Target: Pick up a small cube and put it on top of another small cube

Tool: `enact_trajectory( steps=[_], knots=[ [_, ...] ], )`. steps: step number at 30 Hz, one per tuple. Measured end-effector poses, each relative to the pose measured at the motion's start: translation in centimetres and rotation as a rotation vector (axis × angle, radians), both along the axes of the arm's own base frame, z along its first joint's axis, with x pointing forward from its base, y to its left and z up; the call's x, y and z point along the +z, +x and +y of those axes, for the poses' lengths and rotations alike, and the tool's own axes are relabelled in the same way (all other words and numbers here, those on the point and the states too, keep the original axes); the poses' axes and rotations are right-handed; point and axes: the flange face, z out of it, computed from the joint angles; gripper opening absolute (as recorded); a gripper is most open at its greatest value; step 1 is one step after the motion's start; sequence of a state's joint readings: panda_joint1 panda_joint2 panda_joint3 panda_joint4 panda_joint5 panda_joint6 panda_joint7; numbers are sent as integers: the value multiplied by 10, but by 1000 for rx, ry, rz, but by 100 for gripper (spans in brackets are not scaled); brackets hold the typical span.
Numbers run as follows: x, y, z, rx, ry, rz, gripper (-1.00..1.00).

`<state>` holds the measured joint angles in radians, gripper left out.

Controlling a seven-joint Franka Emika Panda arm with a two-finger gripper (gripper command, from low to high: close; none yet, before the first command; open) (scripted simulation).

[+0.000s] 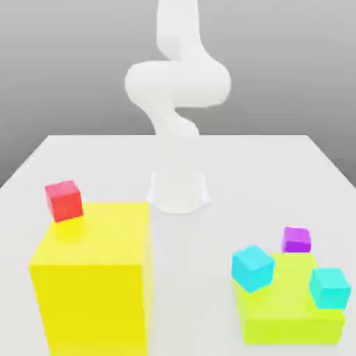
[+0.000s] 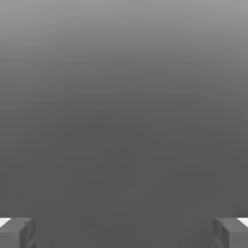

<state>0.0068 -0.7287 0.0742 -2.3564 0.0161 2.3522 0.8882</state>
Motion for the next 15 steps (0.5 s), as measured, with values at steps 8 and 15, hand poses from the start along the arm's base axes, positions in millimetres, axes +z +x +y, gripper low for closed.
enact_trajectory(
  steps=[8,15],
  knots=[
    [-199,27,131,-37,62,286,0],
    [-366,-47,208,-97,70,540,0]
  ],
)
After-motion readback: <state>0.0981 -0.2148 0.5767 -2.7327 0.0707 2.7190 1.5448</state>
